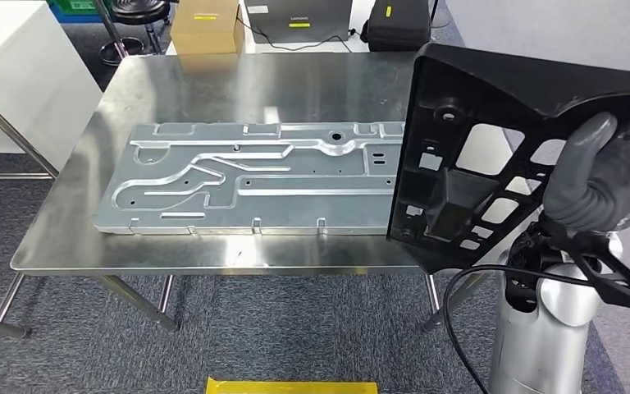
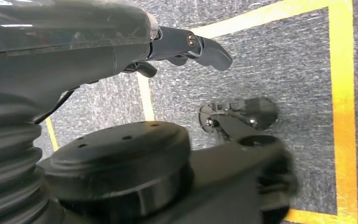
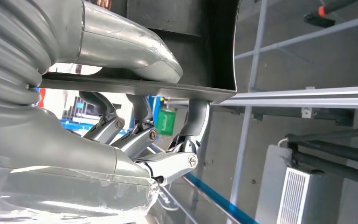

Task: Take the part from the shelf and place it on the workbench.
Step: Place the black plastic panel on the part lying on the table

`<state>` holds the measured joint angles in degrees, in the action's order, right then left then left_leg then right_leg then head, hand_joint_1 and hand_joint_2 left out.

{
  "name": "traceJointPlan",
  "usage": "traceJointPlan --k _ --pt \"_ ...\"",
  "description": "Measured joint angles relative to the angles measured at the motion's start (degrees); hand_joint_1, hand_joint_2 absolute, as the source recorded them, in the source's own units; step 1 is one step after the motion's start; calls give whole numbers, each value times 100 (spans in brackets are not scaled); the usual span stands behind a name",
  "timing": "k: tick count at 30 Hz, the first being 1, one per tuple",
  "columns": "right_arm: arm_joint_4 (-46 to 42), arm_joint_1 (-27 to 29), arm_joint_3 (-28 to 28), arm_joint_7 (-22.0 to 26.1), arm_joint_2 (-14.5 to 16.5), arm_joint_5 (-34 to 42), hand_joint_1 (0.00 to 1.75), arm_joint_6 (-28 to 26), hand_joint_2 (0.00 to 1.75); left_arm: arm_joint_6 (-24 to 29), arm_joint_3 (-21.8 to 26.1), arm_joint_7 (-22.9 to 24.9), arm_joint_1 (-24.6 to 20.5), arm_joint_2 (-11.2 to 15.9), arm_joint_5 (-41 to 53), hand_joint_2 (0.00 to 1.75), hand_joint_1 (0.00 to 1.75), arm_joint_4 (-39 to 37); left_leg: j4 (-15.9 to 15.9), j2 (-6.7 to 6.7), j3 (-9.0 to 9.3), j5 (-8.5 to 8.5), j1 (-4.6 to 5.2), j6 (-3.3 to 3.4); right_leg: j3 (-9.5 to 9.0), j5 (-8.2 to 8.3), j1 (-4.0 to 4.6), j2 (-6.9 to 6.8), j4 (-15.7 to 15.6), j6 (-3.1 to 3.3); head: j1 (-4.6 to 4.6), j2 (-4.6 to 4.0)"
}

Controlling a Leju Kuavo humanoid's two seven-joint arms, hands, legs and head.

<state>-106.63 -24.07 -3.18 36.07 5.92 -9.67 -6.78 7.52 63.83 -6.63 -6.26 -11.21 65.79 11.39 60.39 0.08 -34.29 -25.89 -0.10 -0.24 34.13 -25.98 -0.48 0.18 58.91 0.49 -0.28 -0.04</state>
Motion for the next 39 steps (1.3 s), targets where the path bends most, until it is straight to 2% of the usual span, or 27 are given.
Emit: traceJointPlan --k 1,3,5,6,8,9,10,11,12,13,15,17,19,20,22,24,25,26,27,29,31,34,36,37,39 --pt "19 -31 -16 -18 0 -4 175 -4 175 0 1 -5 -3 -3 -9 175 0 0 -132 2 49 16 10 25 15 4 5 1 3 -26 2 0" --pt "54 -77 -36 -51 0 -10 175 -14 175 0 3 -14 0 -11 -16 175 0 0 -182 5 56 24 11 78 29 16 7 0 -6 -90 2 0" --pt "78 -115 -56 -67 -1 -19 175 -23 175 0 6 -25 0 -22 -17 175 0 0 -243 5 81 60 -8 143 65 -74 -4 -3 102 -148 7 0" --pt "85 -134 -69 -69 -1 -25 175 -27 175 -1 8 -34 -5 -29 -18 175 0 0 -271 2 94 77 -19 170 150 -198 -9 -4 296 -173 9 0" --pt "102 -155 -101 -80 1 -37 175 -31 175 -5 13 -55 -12 -40 -21 175 0 0 -278 1 97 83 -17 194 466 -532 -30 -6 960 -209 12 0" --pt "115 -155 -112 -85 2 -46 175 -32 175 -10 16 -62 -10 -43 -22 175 0 0 -274 1 96 82 -15 198 628 -643 -38 -7 1279 -224 11 0" --pt "128 -153 -120 -90 2 -57 175 -33 175 -17 20 -67 -7 -46 -22 175 0 0 -269 2 96 79 -14 199 724 -657 -47 -8 1453 -235 11 0" --pt "138 -153 -125 -91 2 -67 175 -34 175 -24 24 -69 -5 -48 -22 175 0 0 -261 3 96 73 -15 197 721 -565 -56 -9 1423 -241 12 0" --pt "144 -157 -126 -91 2 -74 175 -34 175 -32 26 -71 -6 -52 -22 175 0 0 -247 6 98 65 -17 188 610 -385 -67 -12 1182 -242 12 0" --pt "147 -165 -126 -91 2 -79 175 -36 175 -39 27 -72 -8 -56 -23 175 0 0 -229 10 99 50 -18 172 436 -189 -77 -15 810 -239 13 0" --pt "147 -185 -126 -91 3 -85 175 -37 175 -49 29 -76 -14 -64 -26 175 0 0 -182 17 79 19 0 121 152 28 -63 -17 200 -211 9 -1" --pt "148 -194 -127 -91 3 -94 175 -38 175 -55 33 -80 -14 -70 -31 175 0 0 -171 21 62 12 11 65 97 30 -29 -8 49 -158 3 -1" --pt "147 -198 -133 -91 3 -104 175 -39 175 -60 36 -84 -14 -74 -34 175 0 0 -163 20 64 -7 1 4 97 49 -38 -3 29 -91 -1 0" --pt "145 -208 -136 -90 5 -109 175 -37 175 -62 36 -86 -17 -76 -37 175 0 0 -84 19 36 -74 -3 -27 89 58 -48 -4 13 -55 -3 0" --pt "142 -230 -137 -90 11 -117 175 -29 175 -67 36 -91 -22 -79 -41 175 0 0 406 17 -173 -372 -15 -74 76 67 -55 -12 -9 7 -9 0" --pt "142 -242 -137 -91 15 -123 175 -26 175 -69 37 -91 -17 -81 -44 175 0 0 1119 17 -495 -689 -20 -102 76 61 -40 -16 -7 40 -12 0" --pt "143 -243 -137 -91 16 -125 175 -25 175 -70 38 -91 -13 -81 -46 175 0 0 1330 16 -593 -734 -22 -108 76 58 -33 -15 -4 45 -11 0" --pt "143 -245 -137 -91 17 -131 175 -21 175 -74 39 -91 -12 -81 -52 175 0 0 1345 16 -602 -673 -23 -108 75 56 -29 -13 0 48 -11 0" --pt "143 -254 -137 -91 17 -148 175 -17 175 -77 39 -91 -15 -81 -63 175 0 0 1152 16 -513 -518 -24 -98 73 55 -25 -10 5 47 -11 0" --pt "143 -314 -137 -96 17 -225 175 8 175 -83 42 -92 -25 -81 -91 175 0 0 438 16 -178 -153 -17 -45 70 49 -19 -2 15 36 -11 0" --pt "147 -466 -136 -156 15 -342 175 56 175 -91 50 -96 -35 -81 -110 175 0 0 -62 18 44 -12 7 16 93 53 -9 6 32 -7 -8 0" --pt "178 -830 -122 -384 -20 -521 175 131 175 -112 75 -99 -39 -83 -123 175 0 0 -186 18 72 5 23 98 124 68 -19 8 34 -109 -7 0" --pt "208 -1097 -116 -524 -76 -600 175 168 175 -128 84 -98 -45 -89 -129 175 0 0 -246 13 95 47 0 166 197 -68 -28 2 216 -166 -3 0" --pt "224 -1209 -116 -563 -103 -620 175 178 175 -138 84 -98 -52 -93 -131 175 0 0 -266 10 105 62 -8 189 309 -222 -35 -1 473 -188 -1 0" --pt "259 -1348 -115 -596 -145 -634 175 182 175 -151 85 -95 -61 -96 -134 175 0 -1 -268 11 107 66 -7 206 651 -568 -43 -3 1210 -222 -1 0"
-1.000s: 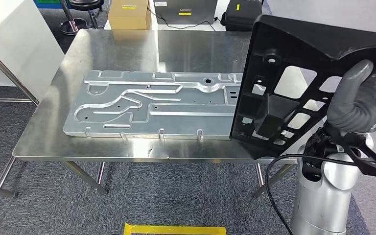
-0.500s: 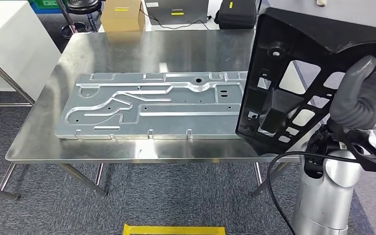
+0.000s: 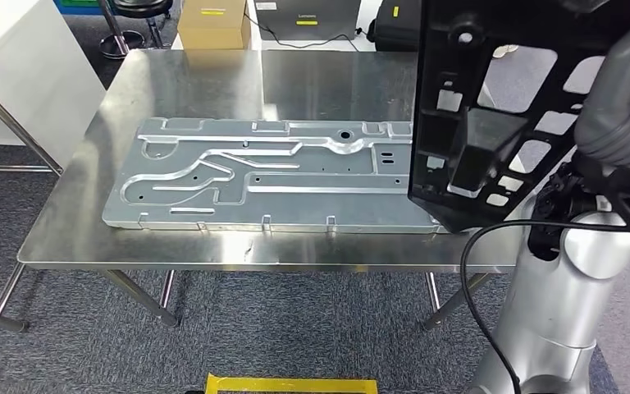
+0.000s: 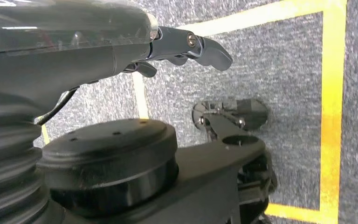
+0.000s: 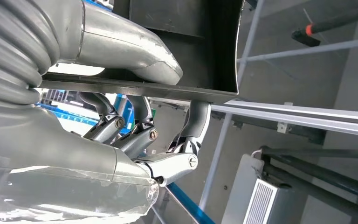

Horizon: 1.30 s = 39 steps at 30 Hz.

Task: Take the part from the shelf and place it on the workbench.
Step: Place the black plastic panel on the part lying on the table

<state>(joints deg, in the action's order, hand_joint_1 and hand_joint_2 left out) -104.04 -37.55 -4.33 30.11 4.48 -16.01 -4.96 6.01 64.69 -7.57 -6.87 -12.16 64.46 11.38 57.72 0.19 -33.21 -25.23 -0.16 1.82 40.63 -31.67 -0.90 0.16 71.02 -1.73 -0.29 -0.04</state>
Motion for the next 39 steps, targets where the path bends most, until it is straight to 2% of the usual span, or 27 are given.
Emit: traceJointPlan --k 1,2,3,5,6,7,8,10,12,13,15,16,17,18,19,21,22,23,27,29,31,32,33,34,36,37,39 --pt "21 -30 0 -1 -21 -1 175 -1 175 -4 1 2 0 -1 0 175 0 0 2 1 1 -1 0 0 140 -83 -7 -1 287 -14 1 0" --pt "45 -57 0 -4 -39 -3 175 -1 175 -7 3 5 1 -2 0 175 0 0 6 4 4 -3 -1 -2 196 -58 -17 -2 386 -24 1 0" --pt "74 -97 0 -14 -58 -9 175 -1 175 -10 4 7 1 -5 0 175 0 1 15 7 6 -9 -2 -7 144 72 -29 -4 265 -29 1 0" --pt "160 -254 0 -73 -108 -24 175 -12 175 -15 6 7 -5 -13 0 175 0 1 51 12 8 -38 -4 -36 -196 455 -51 -12 -454 -30 1 0" --pt "230 -359 0 -116 -143 -33 175 -23 175 -16 7 7 -12 -15 -1 175 0 1 81 14 -2 -58 5 -60 -358 580 -44 -12 -799 -15 -1 0" --pt "305 -458 0 -160 -177 -40 175 -37 175 -16 8 7 -16 -17 -1 175 0 1 100 14 -14 -69 13 -89 -461 642 -31 -11 -1030 4 -5 0" --pt "382 -536 0 -186 -211 -47 175 -53 175 -17 10 7 -18 -17 -2 175 0 1 107 14 -25 -74 20 -118 -495 637 -14 -7 -1123 30 -8 0" --pt "508 -645 -1 -207 -268 -54 175 -79 175 -16 16 7 -18 -18 -3 175 0 1 98 14 -32 -74 23 -175 -493 646 -2 -2 -1148 94 -13 0" --pt "594 -733 -2 -204 -298 -63 175 -91 175 -16 28 8 -20 -18 -5 175 0 1 225 13 -80 -179 14 -232 -508 665 -24 -7 -1183 164 -19 0" --pt "631 -770 -2 -205 -302 -63 175 -94 175 -15 33 8 -22 -18 -7 175 0 1 450 11 -178 -318 10 -259 -517 673 -35 -12 -1200 196 -25 0" --pt "702 -810 -2 -232 -307 -52 175 -107 175 -16 39 5 -18 -19 -10 175 0 1 1207 9 -527 -683 -3 -290 -521 672 -24 -15 -1203 233 -37 0" --pt "756 -825 -3 -264 -321 -43 175 -119 175 -18 40 2 -13 -19 -11 175 0 1 1584 8 -711 -813 -6 -297 -521 670 -16 -14 -1202 240 -37 0" --pt "837 -854 -10 -305 -348 -34 175 -136 175 -19 40 -3 -8 -19 -10 175 0 1 1801 8 -826 -840 -7 -297 -522 669 -11 -11 -1200 243 -37 0" --pt "966 -908 -26 -348 -388 -20 175 -155 175 -19 40 -10 -6 -19 -8 175 0 0 1802 8 -842 -755 -6 -289 -524 668 -5 -6 -1197 244 -37 0" --pt "1159 -995 -61 -383 -448 -1 175 -177 175 -20 40 -19 -6 -19 -5 175 0 0 1556 8 -741 -567 -6 -269 -530 667 -1 0 -1195 242 -38 0" --pt "1642 -1216 -182 -400 -596 38 175 -214 175 -20 40 -38 -9 -17 -1 175 0 0 733 10 -373 -156 2 -207 -538 660 18 5 -1187 226 -38 -1" --pt "1909 -1333 -260 -388 -684 51 175 -227 175 -20 40 -48 -8 -17 -1 175 0 1 400 11 -223 -42 9 -179 -533 660 30 4 -1183 205 -36 -1" --pt "2185 -1436 -343 -357 -767 62 175 -240 175 -19 40 -58 -3 -17 -1 175 0 1 211 14 -143 -1 16 -157 -525 666 39 1 -1183 178 -34 0" --pt "3269 -1724 -650 -191 -1075 111 175 -336 175 -7 40 -73 39 -22 13 175 0 -1 68 23 -104 41 9 -41 -496 644 28 -10 -1153 40 -28 0" --pt "3787 -1859 -792 -121 -1258 111 175 -414 175 6 40 -71 48 -26 23 175 0 -2 17 23 -96 83 -3 21 -298 389 9 -10 -733 -18 -21 0" --pt "4347 -1975 -932 -48 -1438 103 175 -505 175 21 40 -60 65 -26 24 175 0 -2 15 26 -105 91 3 42 63 62 7 -10 -4 -65 -17 0" --pt "4609 -2003 -990 -11 -1516 97 175 -543 175 31 40 -51 76 -27 24 175 0 -2 20 27 -106 89 4 43 198 0 4 -10 254 -81 -17 0" --pt "4852 -2015 -1038 18 -1588 85 175 -577 175 41 40 -43 84 -27 25 175 0 -2 27 27 -105 84 4 43 250 42 0 -11 323 -90 -17 0" --pt "5052 -2023 -1073 51 -1649 74 175 -602 175 50 40 -36 89 -27 25 175 0 -2 39 29 -105 75 4 39 196 184 -7 -12 174 -91 -16 0" --pt "5376 -2089 -1126 100 -1746 52 175 -639 175 62 40 -27 91 -27 26 175 0 -2 77 29 -108 40 11 7 -136 560 -22 -13 -551 -81 -18 0" --pt "5506 -2146 -1144 115 -1780 45 175 -647 175 66 40 -24 88 -27 26 175 0 -2 102 29 -114 19 24 -17 -288 683 -15 -9 -876 -60 -19 0" --pt "5784 -2236 -1184 119 -1853 30 175 -665 175 70 41 -15 86 -27 24 175 0 -2 124 26 -122 -6 43 -64 -421 734 8 3 -1164 3 -23 0"
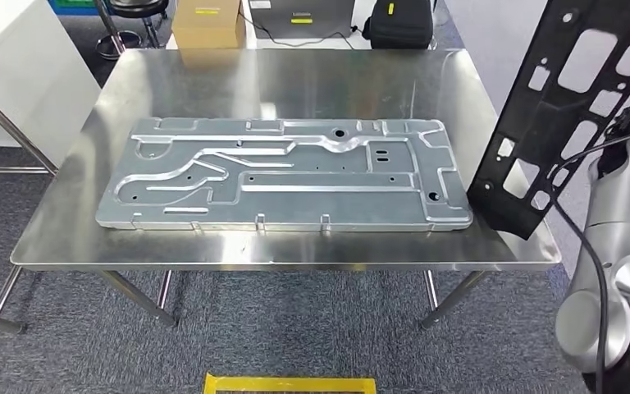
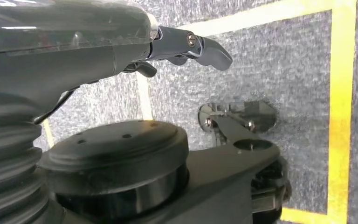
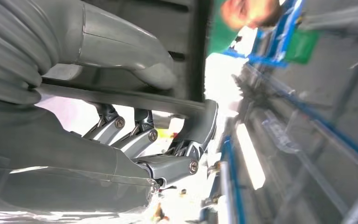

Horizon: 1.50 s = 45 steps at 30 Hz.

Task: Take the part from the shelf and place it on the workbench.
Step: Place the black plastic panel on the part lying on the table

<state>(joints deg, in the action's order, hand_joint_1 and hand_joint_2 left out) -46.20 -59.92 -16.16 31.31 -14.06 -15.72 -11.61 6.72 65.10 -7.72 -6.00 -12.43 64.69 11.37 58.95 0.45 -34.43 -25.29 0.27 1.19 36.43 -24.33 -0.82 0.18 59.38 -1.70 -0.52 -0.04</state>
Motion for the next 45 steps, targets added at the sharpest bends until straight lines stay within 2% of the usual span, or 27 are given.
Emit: traceJointPlan --k 2,4,5,7,9,10,11,12,14,15,19,21,23,24,25,27,29,31,33,35,38,39,40,41,42,43,45 --pt "256 -24 -35 9 -62 -5 175 -28 175 4 2 6 7 0 -5 175 0 0 -6 -1 6 -12 0 -47 -3 10 8 5 -16 75 -2 0" --pt "468 -41 -62 34 -98 -3 175 -56 175 9 4 4 12 0 -20 175 0 -1 132 -6 -45 -128 -6 -107 -14 19 -4 0 -34 150 -7 0" --pt "553 -50 -72 55 -110 -2 175 -60 175 11 6 3 12 0 -30 175 0 -1 347 -10 -136 -264 -10 -132 -20 23 -10 -3 -43 183 -10 0" --pt "716 -55 -93 96 -126 -2 175 -59 175 13 9 -1 18 -1 -47 175 0 -1 1082 -14 -464 -626 -23 -153 -22 19 1 -4 -43 219 -15 0" --pt "854 -48 -117 109 -131 -2 175 -59 175 13 13 -5 29 -1 -63 175 0 -2 1639 -14 -727 -795 -27 -146 -23 17 21 1 -41 228 -14 0" --pt "905 -45 -125 109 -132 -2 175 -60 175 13 14 -7 33 -1 -72 175 0 -2 1622 -14 -723 -724 -24 -128 -27 16 32 6 -40 229 -14 0" --pt "945 -44 -131 109 -133 -2 175 -61 175 13 15 -9 35 0 -80 175 0 -2 1376 -14 -606 -557 -17 -98 -35 16 45 12 -40 229 -14 0" --pt "975 -47 -133 108 -134 -3 175 -62 175 13 15 -11 35 1 -85 175 0 -2 967 -13 -406 -341 -4 -50 -45 15 57 17 -39 230 -14 0" --pt "1036 -65 -136 103 -142 -11 175 -62 175 14 19 -20 28 8 -91 175 0 -2 228 -23 -42 -81 31 37 -54 16 71 17 -41 216 -10 0" --pt "1071 -74 -137 100 -148 -15 175 -62 175 15 21 -26 25 11 -93 175 0 -2 36 -25 46 -38 48 63 -50 21 65 10 -43 198 -10 0" --pt "1182 -92 -140 106 -159 -13 175 -81 175 14 42 -56 42 14 -99 175 0 -2 -137 0 104 37 40 116 -42 -3 34 -21 -25 85 -10 0" --pt "1221 -107 -146 100 -170 -19 175 -93 175 10 48 -65 39 13 -103 175 0 -2 -222 27 143 103 15 152 116 -262 21 -18 348 32 -4 0" --pt "1279 -101 -152 84 -178 -34 175 -94 175 3 51 -67 41 10 -104 175 0 -5 -232 78 132 123 16 166 436 -623 -10 -16 1064 -19 -1 0" --pt "1310 -87 -153 78 -179 -41 175 -94 175 0 53 -67 48 7 -104 175 0 -7 -228 112 127 126 14 163 559 -713 -32 -17 1344 -44 -1 0" --pt "1338 -74 -154 73 -179 -47 175 -94 175 -1 54 -67 56 4 -104 175 0 -9 -220 150 125 127 9 156 594 -690 -55 -17 1430 -67 -1 0" --pt "1375 -75 -154 75 -180 -55 175 -89 175 -1 56 -67 61 -1 -104 175 0 -10 -182 243 124 114 -11 119 347 -370 -104 12 977 -109 -1 0" --pt "1398 -99 -156 75 -189 -72 175 -78 175 1 57 -67 53 -2 -104 175 0 -11 -103 342 88 75 -28 51 -29 -112 -143 195 264 -133 -1 0" --pt "1421 -109 -158 64 -206 -102 175 -70 175 8 58 -67 45 -1 -104 175 0 -11 -55 433 27 63 -36 -23 -164 -95 -135 302 -18 -91 -3 0" --pt "1446 -114 -158 35 -211 -131 175 -65 175 16 59 -63 52 -1 -104 175 0 -11 -67 523 -15 81 -51 -90 -155 -88 -120 190 -32 -4 -5 0" --pt "1463 -136 -160 -3 -202 -167 175 -60 175 23 60 -55 58 -1 -104 175 0 -11 80 419 -107 -26 -58 -146 -160 -69 -130 73 -65 81 -18 0" --pt "1487 -163 -161 -63 -198 -239 175 -79 175 62 68 -21 50 -3 -108 175 0 -11 1125 59 -598 -542 -78 -208 -167 -75 -99 -109 -80 164 -55 0" --pt "1503 -168 -161 -86 -198 -258 175 -89 175 77 75 -10 49 -4 -112 175 0 -11 1480 13 -766 -666 -85 -220 -169 -82 -82 -172 -78 174 -55 0" --pt "1521 -174 -161 -104 -197 -273 175 -96 175 89 82 -4 47 -6 -114 175 0 -11 1638 -2 -842 -680 -89 -221 -174 -89 -66 -233 -76 182 -56 0" --pt "1536 -179 -161 -115 -197 -288 175 -98 175 97 88 3 46 -7 -115 175 0 -11 1573 -12 -809 -588 -88 -211 -184 -96 -49 -293 -74 187 -56 0" --pt "1550 -185 -161 -119 -196 -304 175 -103 175 106 93 10 45 -7 -115 175 0 -11 1290 -36 -666 -409 -83 -188 -199 -107 -33 -352 -73 189 -56 0" --pt "1561 -190 -161 -119 -196 -317 175 -109 175 114 96 15 46 -7 -113 175 0 -11 872 -114 -454 -201 -68 -148 -218 -119 -17 -409 -74 187 -56 0" --pt "1586 -199 -160 -121 -197 -343 175 -137 175 127 98 20 39 -8 -112 175 0 -11 182 -381 -119 28 5 -46 -242 -139 17 -513 -75 164 -55 0"
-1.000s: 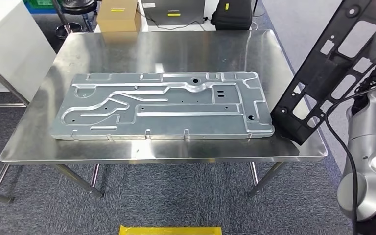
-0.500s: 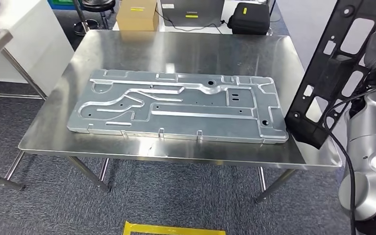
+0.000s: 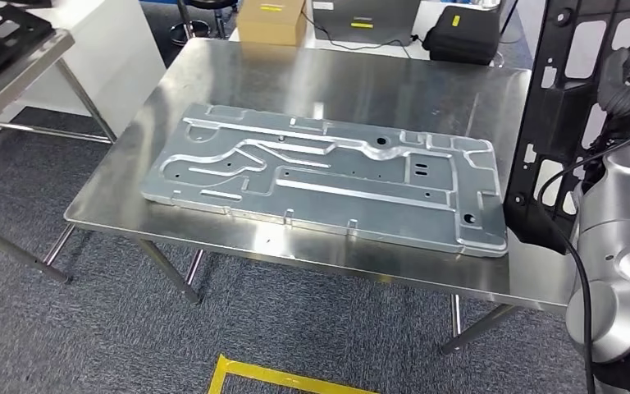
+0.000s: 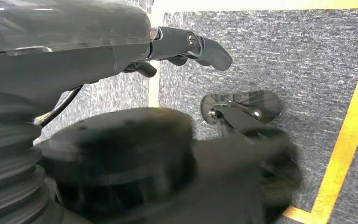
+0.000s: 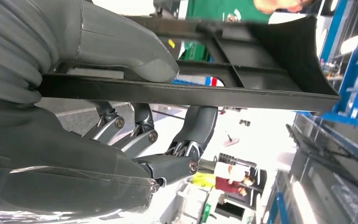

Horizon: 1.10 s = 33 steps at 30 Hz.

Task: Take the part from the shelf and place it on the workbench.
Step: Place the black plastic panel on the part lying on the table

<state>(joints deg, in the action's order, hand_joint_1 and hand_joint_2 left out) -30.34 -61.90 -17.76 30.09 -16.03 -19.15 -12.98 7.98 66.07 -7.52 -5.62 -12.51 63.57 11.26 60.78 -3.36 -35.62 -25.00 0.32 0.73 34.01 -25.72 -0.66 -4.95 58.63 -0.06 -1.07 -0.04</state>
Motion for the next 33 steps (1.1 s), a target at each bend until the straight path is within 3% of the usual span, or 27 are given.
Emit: traceJointPlan --k 2,4,6,8,10,11,13,15,17,18,21,22,23,24,26,28,29,30,32,33 --pt "31 -3 0 -4 -11 -38 175 -29 175 6 2 -1 -8 -5 1 175 0 0 -194 -99 61 16 64 74 -5 -3 23 -109 -4 -49 3 0" --pt "64 -1 0 -10 -24 -73 175 -36 175 7 4 -2 3 -10 3 175 0 0 -241 33 66 59 59 127 -30 -8 26 -192 -25 -116 7 0" --pt "101 8 -3 -7 -47 -83 175 -28 175 9 6 -5 5 -15 5 175 0 0 -320 143 107 111 33 188 9 -129 0 10 99 -180 11 0" --pt "139 33 -20 0 -111 -84 175 -23 175 10 7 -8 -15 -23 5 175 0 0 -359 263 117 148 21 231 282 -439 -23 340 653 -218 27 0" --pt "177 90 -65 3 -179 -84 175 -22 175 10 7 -9 -27 -27 6 175 0 0 -354 399 105 159 23 249 625 -675 -24 461 1301 -238 43 0" --pt "195 114 -88 4 -197 -85 175 -23 175 10 7 -9 -23 -28 6 175 0 0 -346 471 104 160 24 249 701 -650 -27 475 1417 -244 43 0" --pt "219 131 -107 5 -213 -93 175 -22 175 10 8 -9 -15 -31 7 175 0 0 -313 604 104 152 20 235 562 -323 -48 523 1055 -247 44 0" --pt "226 120 -108 8 -221 -102 175 -22 175 10 9 -9 -22 -37 7 175 0 0 -257 714 77 131 21 196 247 -5 -85 772 361 -238 44 0" --pt "226 109 -108 10 -228 -107 175 -22 175 10 9 -9 -34 -40 5 175 0 0 -213 769 37 113 34 160 94 64 -101 986 33 -232 42 0" --pt "225 105 -108 12 -228 -107 175 -22 175 10 9 -9 -38 -41 5 175 0 0 -203 776 24 109 43 151 86 61 -97 994 22 -233 41 0" --pt "225 101 -108 12 -233 -108 175 -23 175 10 9 -8 -37 -42 7 175 0 0 -206 800 21 116 28 134 92 68 -84 947 21 -214 38 0" --pt "225 96 -108 11 -238 -109 175 -23 175 10 9 -8 -35 -42 7 175 0 0 -214 840 6 125 11 104 90 74 -69 887 17 -184 38 0" --pt "225 86 -109 12 -240 -109 175 -23 175 10 9 -8 -31 -42 8 175 0 0 -109 789 -52 55 -1 54 80 90 -67 787 -8 -121 24 0" --pt "226 77 -111 11 -244 -109 175 -23 175 10 10 -9 -29 -42 8 175 0 0 102 712 -159 -73 -17 0 69 103 -62 683 -32 -58 9 0" --pt "230 76 -114 4 -245 -109 175 -24 175 10 11 -6 -26 -41 10 175 0 0 852 474 -495 -477 -41 -83 56 127 -73 509 -79 32 -21 0" --pt "241 108 -114 -8 -253 -113 175 -25 175 10 11 2 -24 -41 19 175 0 0 1360 401 -707 -656 -77 -116 63 128 -66 399 -77 35 -22 0" --pt "248 127 -115 -12 -256 -116 175 -24 175 10 11 7 -23 -41 26 175 0 0 1320 374 -663 -596 -87 -124 64 128 -65 344 -73 33 -22 0" --pt "254 148 -119 -14 -261 -120 175 -23 175 10 11 10 -22 -41 35 175 0 0 1058 327 -504 -452 -93 -122 63 126 -65 289 -68 28 -23 0" --pt "260 194 -138 -13 -295 -122 175 -22 175 10 11 13 -32 -41 55 175 0 0 250 160 -45 -160 -78 -86 62 120 -51 209 -52 -8 -23 0" --pt "260 212 -154 -8 -325 -120 131 -22 131 9 11 13 -38 -41 66 175 0 0 -51 109 109 -81 -63 -54 63 123 -41 180 -50 -40 -18 0"
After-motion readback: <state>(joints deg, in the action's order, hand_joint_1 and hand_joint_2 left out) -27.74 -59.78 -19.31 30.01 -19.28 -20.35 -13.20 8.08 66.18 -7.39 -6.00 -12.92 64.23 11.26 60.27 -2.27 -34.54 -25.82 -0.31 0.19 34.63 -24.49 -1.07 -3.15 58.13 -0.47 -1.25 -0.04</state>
